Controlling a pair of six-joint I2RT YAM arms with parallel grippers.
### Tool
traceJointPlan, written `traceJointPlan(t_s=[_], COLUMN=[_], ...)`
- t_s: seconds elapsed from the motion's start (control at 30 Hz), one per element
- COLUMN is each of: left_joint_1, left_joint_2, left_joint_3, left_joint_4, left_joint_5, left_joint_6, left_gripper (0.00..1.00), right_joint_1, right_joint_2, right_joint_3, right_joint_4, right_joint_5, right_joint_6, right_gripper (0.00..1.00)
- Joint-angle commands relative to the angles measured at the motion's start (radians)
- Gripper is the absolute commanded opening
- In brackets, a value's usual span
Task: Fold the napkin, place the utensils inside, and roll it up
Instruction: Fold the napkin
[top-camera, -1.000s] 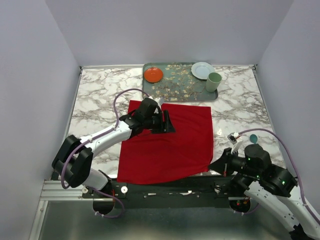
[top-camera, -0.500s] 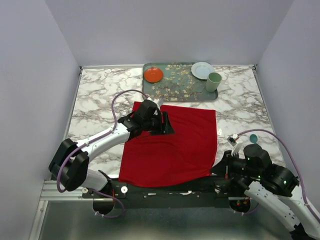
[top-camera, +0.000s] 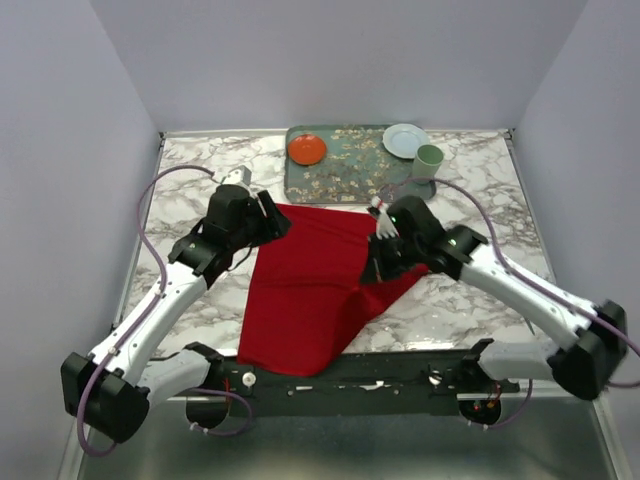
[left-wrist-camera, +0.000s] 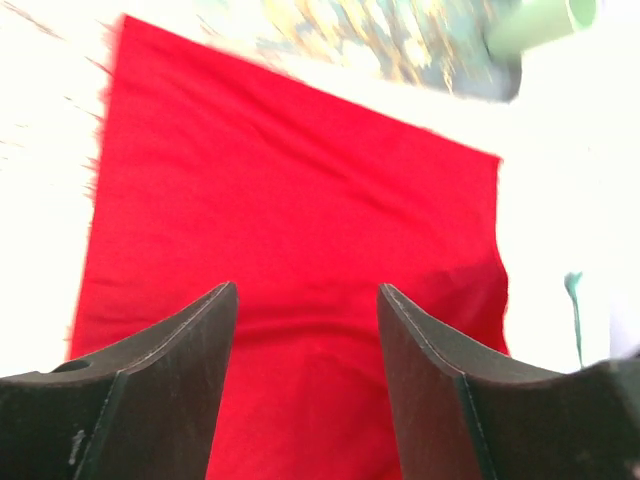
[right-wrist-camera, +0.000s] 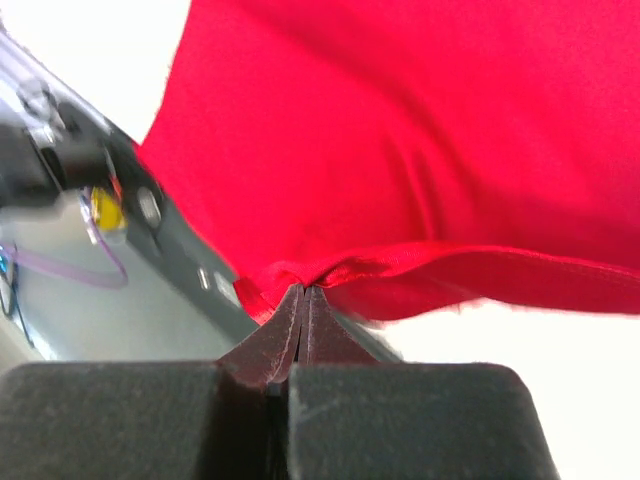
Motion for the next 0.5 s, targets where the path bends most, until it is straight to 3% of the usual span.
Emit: traceJointPlan(t_s=[0.0, 0.17, 0.33, 0.47], left_joint_1=[0.074, 0.105, 0.116, 0.122], left_joint_2=[-0.069, -0.130, -0.132, -0.132], left_joint_3=[0.081, 0.097, 0.109, 0.100], left_joint_4=[-0.115, -0.120, -0.129, -0.131], left_joint_5=[-0.121, -0.192, -0.200, -0.195], left_joint_6=[0.078, 0.094, 0.125, 0.140], left_gripper=[0.68, 0.71, 0.70, 0.70], right_joint_1=[0.005, 0.003, 0.002, -0.018], right_joint_2=[0.348, 0.734, 0.948, 1.055], right_joint_3=[0.320, 0.645, 0.900, 0.982], right_joint_4=[0.150, 0.152, 0.157, 0.175], right_joint_5=[-0.066, -0.144, -0.136, -0.141], right_joint_6=[-0.092, -0.115, -0.090, -0.063], right_gripper=[0.01, 0.01, 0.01, 0.01])
